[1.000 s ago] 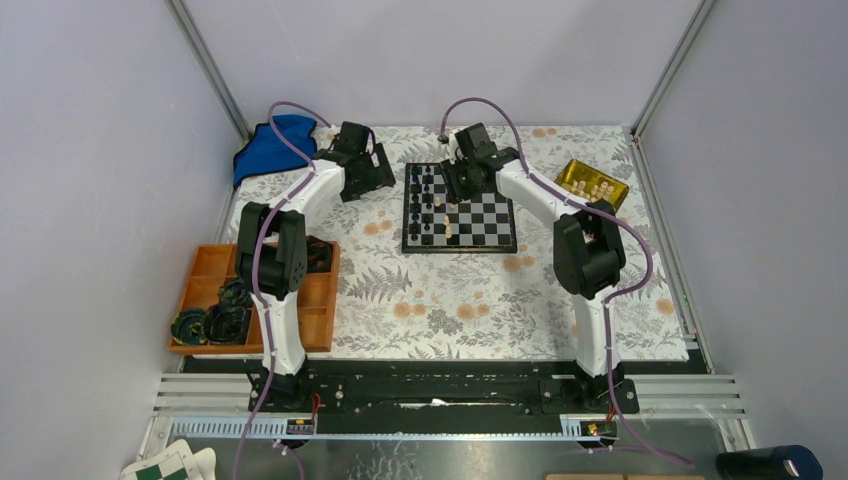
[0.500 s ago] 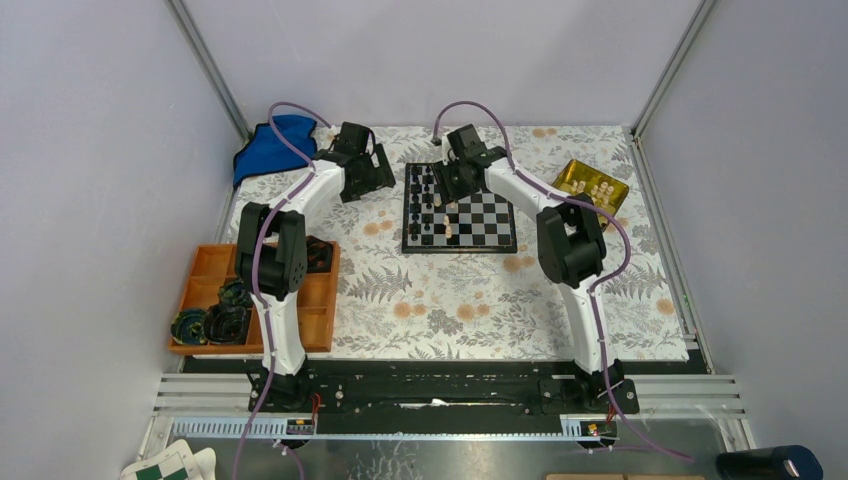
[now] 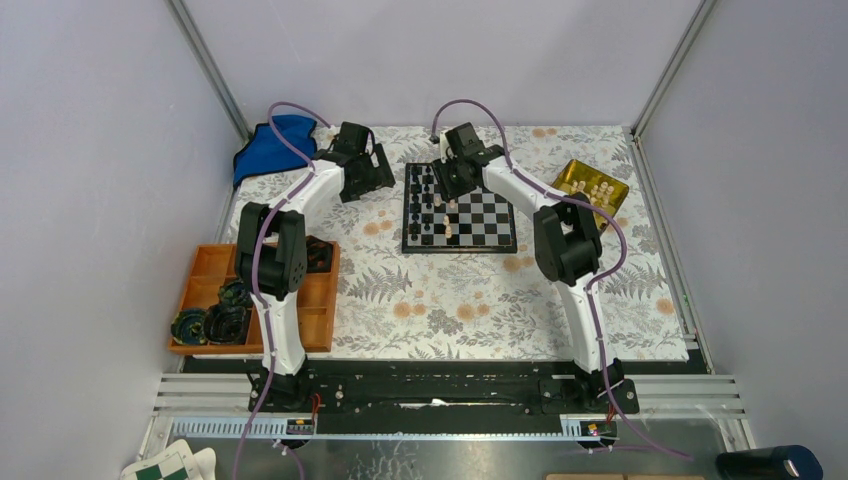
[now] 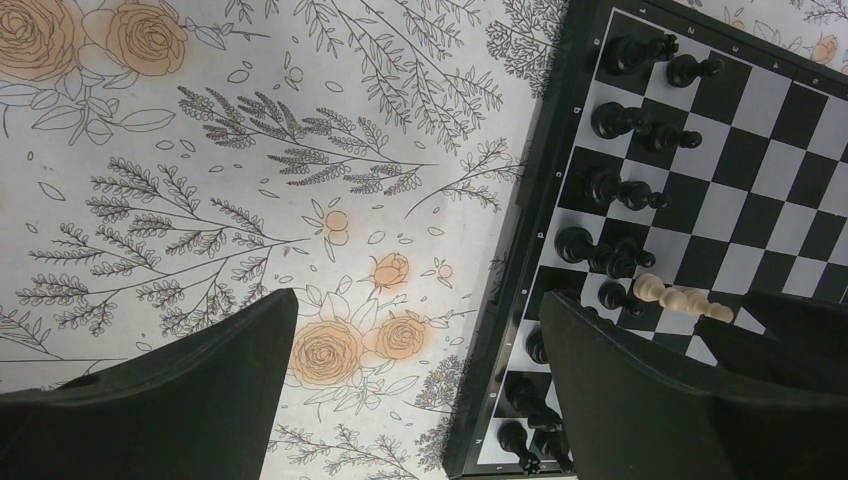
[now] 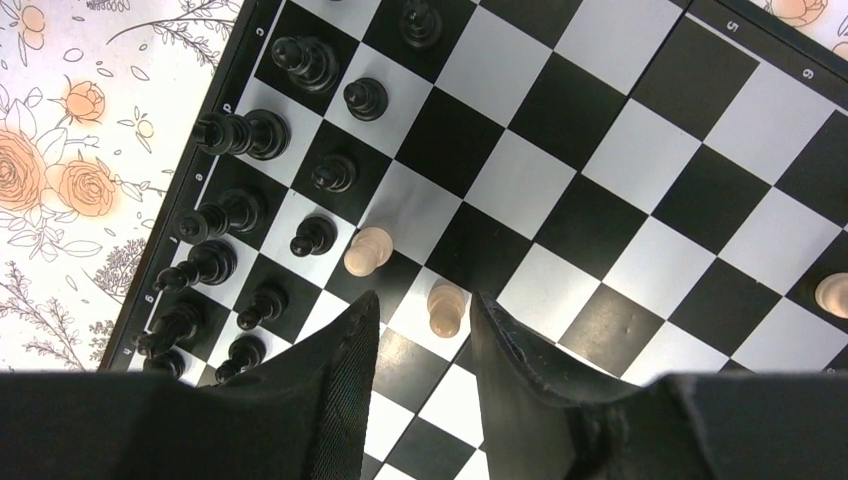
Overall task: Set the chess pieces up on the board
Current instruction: Pick up the chess piece from the chessboard.
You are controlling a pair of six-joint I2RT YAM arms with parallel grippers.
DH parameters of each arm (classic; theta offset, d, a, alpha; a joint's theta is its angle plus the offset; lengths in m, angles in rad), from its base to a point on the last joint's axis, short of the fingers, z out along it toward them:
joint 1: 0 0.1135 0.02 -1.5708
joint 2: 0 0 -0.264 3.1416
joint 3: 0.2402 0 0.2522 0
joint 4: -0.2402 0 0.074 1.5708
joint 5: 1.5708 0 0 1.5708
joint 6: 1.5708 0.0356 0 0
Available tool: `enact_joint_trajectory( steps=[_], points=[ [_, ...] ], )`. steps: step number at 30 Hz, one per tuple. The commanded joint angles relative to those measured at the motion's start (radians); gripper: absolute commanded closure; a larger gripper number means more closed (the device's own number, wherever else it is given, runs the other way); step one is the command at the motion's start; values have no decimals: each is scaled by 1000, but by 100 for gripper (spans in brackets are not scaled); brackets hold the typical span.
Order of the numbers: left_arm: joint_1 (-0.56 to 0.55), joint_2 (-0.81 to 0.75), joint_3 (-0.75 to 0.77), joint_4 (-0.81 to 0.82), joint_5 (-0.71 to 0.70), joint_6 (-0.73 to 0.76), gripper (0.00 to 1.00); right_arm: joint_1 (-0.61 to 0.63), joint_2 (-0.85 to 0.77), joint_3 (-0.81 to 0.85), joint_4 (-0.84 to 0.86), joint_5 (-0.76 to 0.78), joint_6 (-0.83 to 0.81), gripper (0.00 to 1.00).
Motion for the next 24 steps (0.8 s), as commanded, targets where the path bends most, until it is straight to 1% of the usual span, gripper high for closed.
enact_joint_trajectory(
  steps=[1, 11, 18, 24],
  points=[
    [8, -9, 10, 40, 13, 0, 1, 1, 21, 42, -10, 17, -15, 56],
    [9, -2, 13, 39, 20, -4, 1, -3, 12, 12, -13, 28, -14, 58],
    [9, -2, 6, 41, 20, -8, 1, -4, 6, -5, -15, 37, -14, 65],
    [9, -3, -1, 45, 20, -11, 1, -4, 0, -18, -14, 49, -14, 80]
  ],
)
